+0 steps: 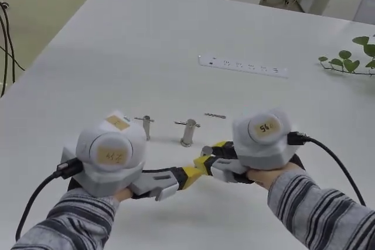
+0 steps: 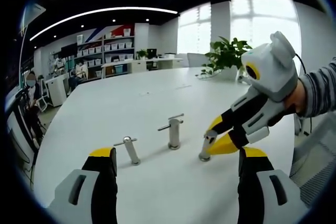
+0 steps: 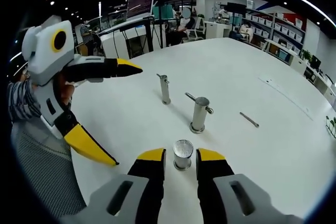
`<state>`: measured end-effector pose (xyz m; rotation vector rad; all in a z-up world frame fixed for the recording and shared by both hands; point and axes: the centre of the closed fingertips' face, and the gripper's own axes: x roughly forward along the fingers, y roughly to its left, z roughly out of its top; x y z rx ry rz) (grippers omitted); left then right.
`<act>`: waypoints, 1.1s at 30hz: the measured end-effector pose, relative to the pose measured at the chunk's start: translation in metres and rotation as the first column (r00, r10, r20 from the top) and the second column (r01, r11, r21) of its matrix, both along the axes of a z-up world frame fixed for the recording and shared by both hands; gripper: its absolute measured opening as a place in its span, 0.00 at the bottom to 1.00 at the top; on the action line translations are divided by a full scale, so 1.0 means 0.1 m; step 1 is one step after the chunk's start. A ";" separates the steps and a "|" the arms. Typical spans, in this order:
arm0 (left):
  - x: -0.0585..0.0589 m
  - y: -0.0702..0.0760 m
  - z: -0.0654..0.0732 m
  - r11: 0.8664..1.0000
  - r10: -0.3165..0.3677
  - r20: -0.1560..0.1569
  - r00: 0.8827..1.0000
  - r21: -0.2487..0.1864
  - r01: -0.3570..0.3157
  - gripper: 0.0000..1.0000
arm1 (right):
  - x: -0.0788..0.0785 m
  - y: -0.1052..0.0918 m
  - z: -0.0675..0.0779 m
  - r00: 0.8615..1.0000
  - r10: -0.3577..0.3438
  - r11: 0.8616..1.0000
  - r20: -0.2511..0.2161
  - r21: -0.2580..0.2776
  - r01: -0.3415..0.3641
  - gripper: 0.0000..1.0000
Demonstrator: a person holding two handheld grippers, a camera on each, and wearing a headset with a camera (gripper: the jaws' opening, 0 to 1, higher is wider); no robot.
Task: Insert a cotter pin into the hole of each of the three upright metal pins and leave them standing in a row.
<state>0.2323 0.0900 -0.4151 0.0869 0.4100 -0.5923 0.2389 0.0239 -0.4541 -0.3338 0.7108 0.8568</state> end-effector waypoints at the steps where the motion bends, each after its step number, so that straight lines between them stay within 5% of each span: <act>1: 0.00 0.00 0.00 1.000 0.000 -0.001 1.000 0.000 0.000 0.96 | 0.00 -0.01 0.01 1.000 -0.001 1.000 -0.006 0.005 0.001 0.19; 7: 0.00 -0.02 0.00 1.000 -0.004 0.001 1.000 0.002 0.004 0.97 | -0.06 -0.11 0.01 0.999 0.035 0.999 -0.034 0.007 -0.035 0.20; 16: 0.00 -0.03 0.01 1.000 -0.004 -0.002 1.000 -0.014 0.004 0.97 | -0.10 -0.32 -0.03 0.992 0.116 0.991 -0.055 -0.063 -0.119 0.20; 33: -0.02 -0.07 -0.03 1.000 -0.017 -0.003 1.000 0.006 0.017 0.97 | 0.33 -0.54 0.00 0.980 0.193 0.967 -0.057 -0.160 -0.200 0.19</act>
